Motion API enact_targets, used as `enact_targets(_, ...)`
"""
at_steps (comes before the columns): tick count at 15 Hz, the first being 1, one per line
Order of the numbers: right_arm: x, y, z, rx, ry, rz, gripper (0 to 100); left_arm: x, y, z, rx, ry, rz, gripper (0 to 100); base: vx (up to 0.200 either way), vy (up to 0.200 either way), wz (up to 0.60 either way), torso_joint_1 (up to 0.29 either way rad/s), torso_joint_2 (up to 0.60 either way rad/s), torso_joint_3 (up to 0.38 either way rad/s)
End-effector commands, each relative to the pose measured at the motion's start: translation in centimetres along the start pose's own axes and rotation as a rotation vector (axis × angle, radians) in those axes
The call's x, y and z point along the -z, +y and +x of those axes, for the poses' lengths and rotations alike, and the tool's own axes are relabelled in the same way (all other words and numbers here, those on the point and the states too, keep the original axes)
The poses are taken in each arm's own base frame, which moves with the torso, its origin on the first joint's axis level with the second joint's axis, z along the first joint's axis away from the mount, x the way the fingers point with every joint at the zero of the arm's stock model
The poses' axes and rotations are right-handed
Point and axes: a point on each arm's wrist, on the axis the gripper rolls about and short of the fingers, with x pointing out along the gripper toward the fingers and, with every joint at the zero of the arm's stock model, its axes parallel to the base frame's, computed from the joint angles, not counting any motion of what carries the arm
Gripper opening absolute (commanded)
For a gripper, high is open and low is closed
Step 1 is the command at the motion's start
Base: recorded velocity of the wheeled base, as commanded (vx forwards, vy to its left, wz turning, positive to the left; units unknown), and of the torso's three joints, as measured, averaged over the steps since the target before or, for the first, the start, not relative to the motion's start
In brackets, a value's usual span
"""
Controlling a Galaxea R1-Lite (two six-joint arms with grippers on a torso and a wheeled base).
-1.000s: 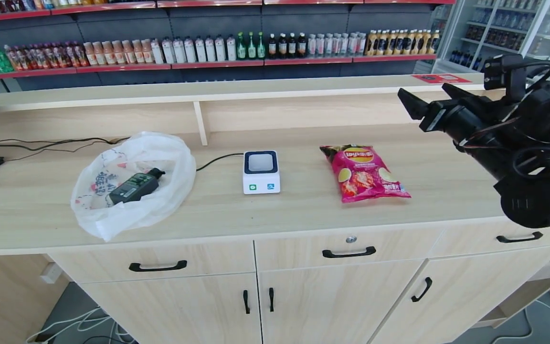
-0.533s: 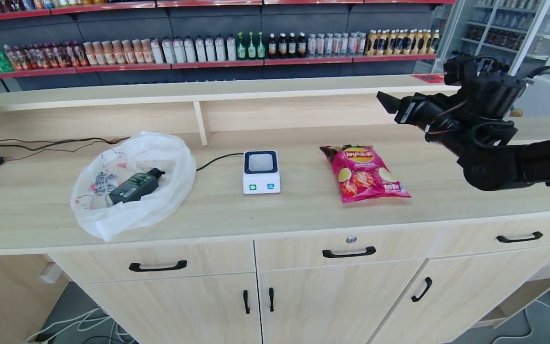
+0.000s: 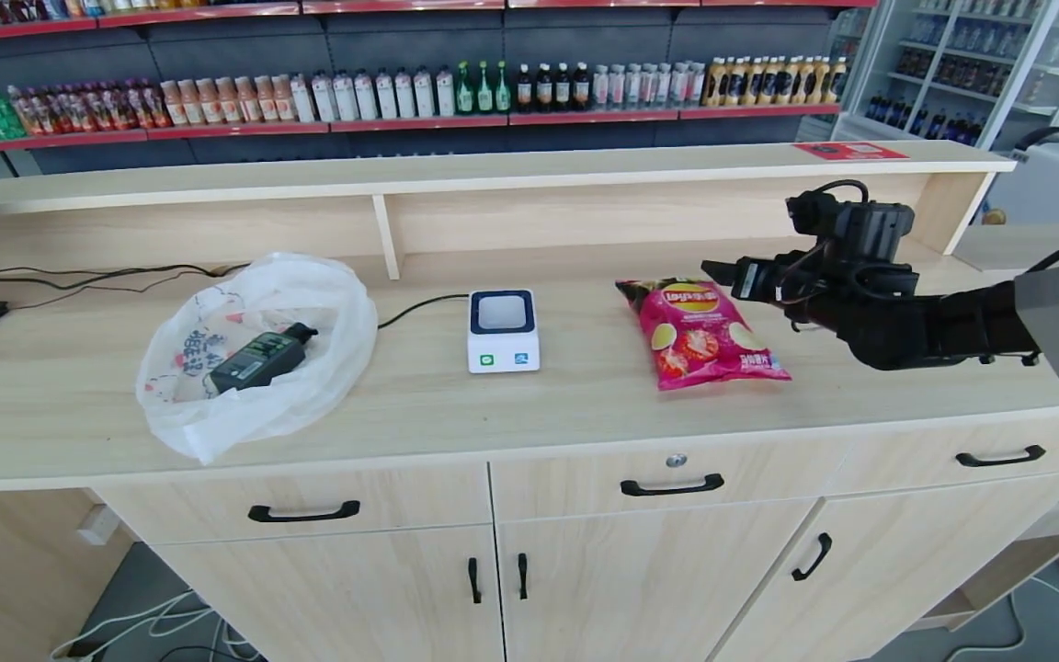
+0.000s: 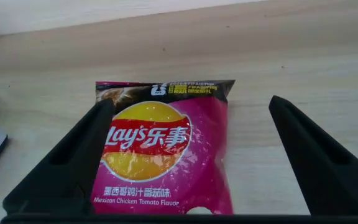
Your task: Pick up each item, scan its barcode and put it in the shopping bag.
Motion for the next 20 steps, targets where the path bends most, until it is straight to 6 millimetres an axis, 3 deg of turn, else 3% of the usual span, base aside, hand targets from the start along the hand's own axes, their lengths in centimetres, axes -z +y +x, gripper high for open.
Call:
enact_targets(1, 1.1, 0.2, 1.1, 0.004, 0.035, 0.000, 100, 0.0, 0.0, 0.0, -0.001, 0.000, -0.001, 100, 0.000, 0.000, 0.00, 0.000, 0.00, 0.000)
enact_targets(6, -0.5, 3.4, 0.0, -0.046, 0.075, -0.002, 100, 0.0, 0.0, 0.0, 0.001, 0.000, -0.001, 100, 0.000, 0.000, 0.00, 0.000, 0.00, 0.000)
enact_targets(9, -0.9, 4.2, -0.4, -0.041, 0.086, -0.003, 100, 0.0, 0.0, 0.0, -0.001, 0.000, -0.001, 100, 0.000, 0.000, 0.00, 0.000, 0.00, 0.000)
enact_targets(12, 1.4, 4.3, -0.8, 0.020, 0.152, -0.010, 100, 0.0, 0.0, 0.0, 0.001, 0.000, -0.001, 100, 0.000, 0.000, 0.00, 0.000, 0.00, 0.000)
enact_targets(20, 3.3, 4.8, -0.6, 0.029, 0.205, 0.004, 100, 0.0, 0.0, 0.0, -0.001, 0.000, -0.002, 100, 0.000, 0.000, 0.00, 0.000, 0.00, 0.000)
